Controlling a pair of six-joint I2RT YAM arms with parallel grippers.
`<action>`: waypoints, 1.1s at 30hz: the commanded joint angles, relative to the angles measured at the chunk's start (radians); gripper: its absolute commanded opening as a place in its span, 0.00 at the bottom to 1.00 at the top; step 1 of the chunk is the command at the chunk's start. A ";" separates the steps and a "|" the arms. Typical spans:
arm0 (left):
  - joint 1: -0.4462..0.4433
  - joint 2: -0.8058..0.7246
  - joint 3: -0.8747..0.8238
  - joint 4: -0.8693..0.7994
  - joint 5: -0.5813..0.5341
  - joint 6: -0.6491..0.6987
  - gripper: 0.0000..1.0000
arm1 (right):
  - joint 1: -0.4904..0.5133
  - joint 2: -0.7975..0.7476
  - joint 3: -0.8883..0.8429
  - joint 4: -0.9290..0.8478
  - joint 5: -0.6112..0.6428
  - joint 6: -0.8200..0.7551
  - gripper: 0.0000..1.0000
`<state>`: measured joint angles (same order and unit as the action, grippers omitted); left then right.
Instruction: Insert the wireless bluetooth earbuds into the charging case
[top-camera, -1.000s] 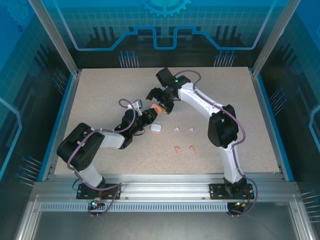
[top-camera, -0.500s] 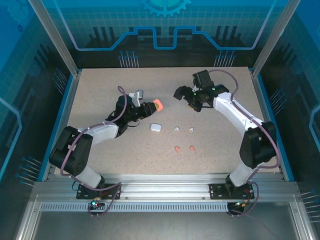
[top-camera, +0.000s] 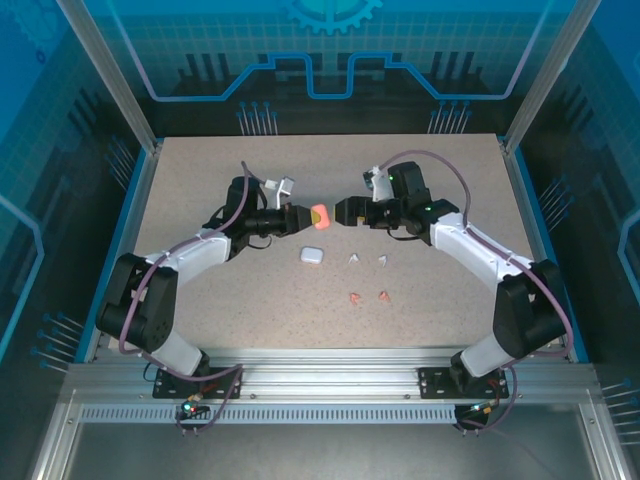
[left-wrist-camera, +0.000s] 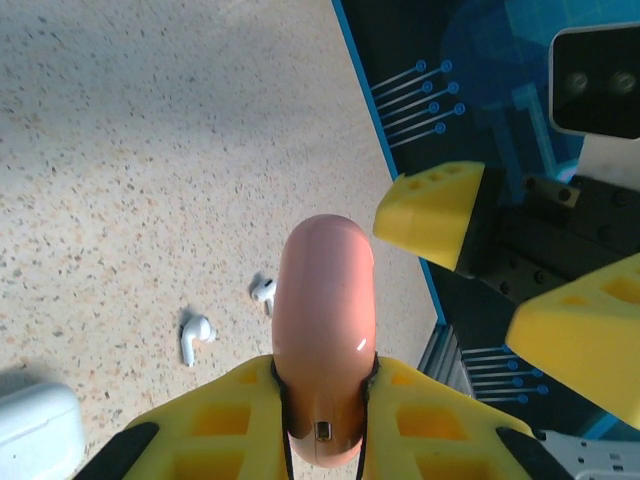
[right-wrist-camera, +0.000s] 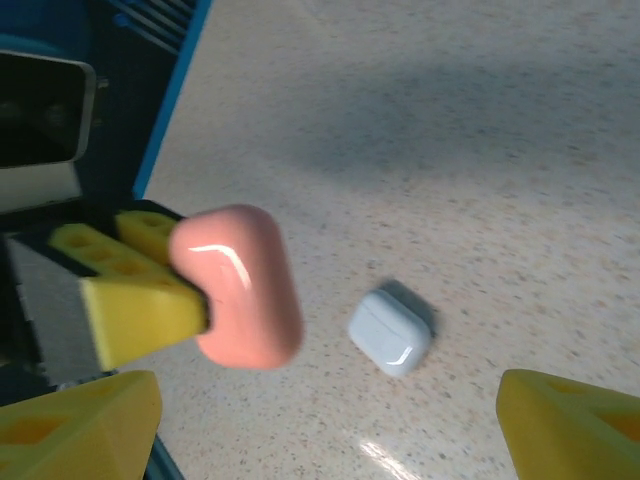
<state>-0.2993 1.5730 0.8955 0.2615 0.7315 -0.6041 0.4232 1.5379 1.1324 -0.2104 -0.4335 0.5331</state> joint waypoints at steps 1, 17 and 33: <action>0.001 -0.033 0.017 -0.035 0.054 0.032 0.00 | 0.017 0.041 0.027 0.048 -0.066 -0.041 0.88; 0.000 -0.059 -0.009 0.021 0.061 0.012 0.00 | 0.024 0.134 0.031 0.042 -0.033 -0.041 0.85; -0.001 -0.080 -0.028 0.056 0.072 -0.005 0.00 | -0.023 0.154 -0.017 0.074 -0.025 -0.002 0.83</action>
<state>-0.2981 1.5322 0.8795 0.2779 0.7654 -0.6025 0.4084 1.6825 1.1286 -0.1452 -0.4667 0.5236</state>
